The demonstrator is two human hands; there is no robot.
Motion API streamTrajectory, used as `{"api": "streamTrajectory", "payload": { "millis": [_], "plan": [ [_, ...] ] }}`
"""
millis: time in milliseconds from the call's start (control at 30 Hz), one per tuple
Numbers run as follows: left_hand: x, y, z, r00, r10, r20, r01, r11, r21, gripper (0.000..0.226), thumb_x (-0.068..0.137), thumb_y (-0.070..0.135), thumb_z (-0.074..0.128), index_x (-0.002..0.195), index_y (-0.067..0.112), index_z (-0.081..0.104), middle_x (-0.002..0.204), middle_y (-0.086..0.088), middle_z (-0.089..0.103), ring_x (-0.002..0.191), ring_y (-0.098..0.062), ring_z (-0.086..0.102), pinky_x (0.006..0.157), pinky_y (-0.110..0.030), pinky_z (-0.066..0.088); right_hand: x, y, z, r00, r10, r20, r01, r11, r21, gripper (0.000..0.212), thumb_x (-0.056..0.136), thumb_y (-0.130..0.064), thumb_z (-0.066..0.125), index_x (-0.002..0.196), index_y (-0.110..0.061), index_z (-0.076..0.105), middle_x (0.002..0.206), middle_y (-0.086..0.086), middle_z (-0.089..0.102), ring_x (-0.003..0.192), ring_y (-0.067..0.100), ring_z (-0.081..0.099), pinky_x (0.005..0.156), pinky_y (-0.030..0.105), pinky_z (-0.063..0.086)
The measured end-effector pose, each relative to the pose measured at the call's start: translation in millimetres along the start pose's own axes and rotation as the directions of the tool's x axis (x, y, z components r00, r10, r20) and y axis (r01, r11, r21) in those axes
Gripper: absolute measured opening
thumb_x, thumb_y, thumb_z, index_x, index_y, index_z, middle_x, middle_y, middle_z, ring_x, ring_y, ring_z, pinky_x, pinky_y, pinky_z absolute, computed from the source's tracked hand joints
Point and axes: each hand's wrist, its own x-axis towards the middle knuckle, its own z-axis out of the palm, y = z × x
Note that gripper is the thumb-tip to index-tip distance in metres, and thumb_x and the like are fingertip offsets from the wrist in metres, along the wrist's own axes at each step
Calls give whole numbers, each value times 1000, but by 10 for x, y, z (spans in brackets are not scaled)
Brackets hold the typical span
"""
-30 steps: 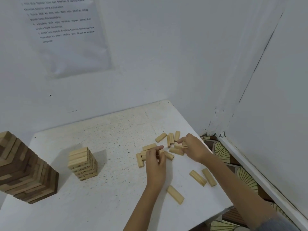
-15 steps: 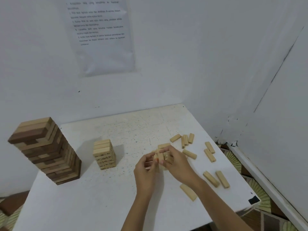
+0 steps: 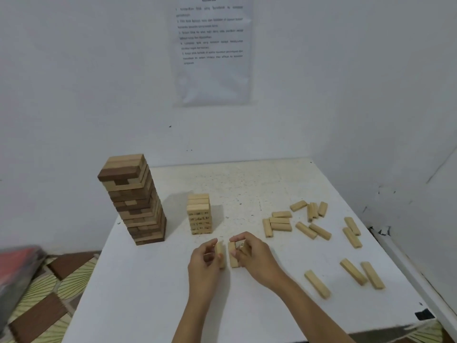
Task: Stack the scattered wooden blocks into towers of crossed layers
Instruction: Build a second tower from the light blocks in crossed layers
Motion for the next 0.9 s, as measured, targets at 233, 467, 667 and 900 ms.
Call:
{"api": "streamTrajectory", "payload": {
  "millis": [233, 467, 667, 900],
  "plan": [
    [36, -48, -94, 999, 54, 9, -54, 988, 142, 32, 87, -3, 63, 117, 10, 62, 107, -7, 52, 90, -7, 54, 71, -4, 43, 16, -55, 53, 984, 162, -76, -146, 973, 178, 19, 95, -15, 50, 109, -23, 60, 100, 3, 52, 83, 11, 51, 72, 18, 40],
    [9, -29, -53, 997, 62, 51, -67, 994, 91, 36, 89, -7, 56, 116, 17, 58, 109, -9, 50, 92, -10, 54, 73, -4, 44, 2, -22, -42, 978, 134, -157, -108, 981, 159, 22, 97, -11, 49, 106, -22, 65, 87, -5, 55, 82, 9, 54, 71, 12, 43],
    [17, 5, -40, 993, 84, 78, -88, 995, 43, 37, 87, -9, 58, 113, 17, 59, 109, -9, 55, 92, -7, 56, 75, -7, 45, 62, 54, -57, 972, 54, -230, -54, 999, 8, 23, 87, -8, 69, 111, -8, 68, 75, -2, 58, 65, 5, 54, 61, 8, 44],
    [40, 5, -104, 972, 114, 207, -120, 993, 20, 38, 88, -1, 63, 118, 22, 57, 115, 1, 57, 102, -8, 56, 80, -9, 47, 70, 95, -171, 984, -25, -174, 9, 996, -88, 35, 82, -19, 76, 114, -19, 63, 97, 2, 57, 73, 7, 51, 67, 8, 45]
  ]
}}
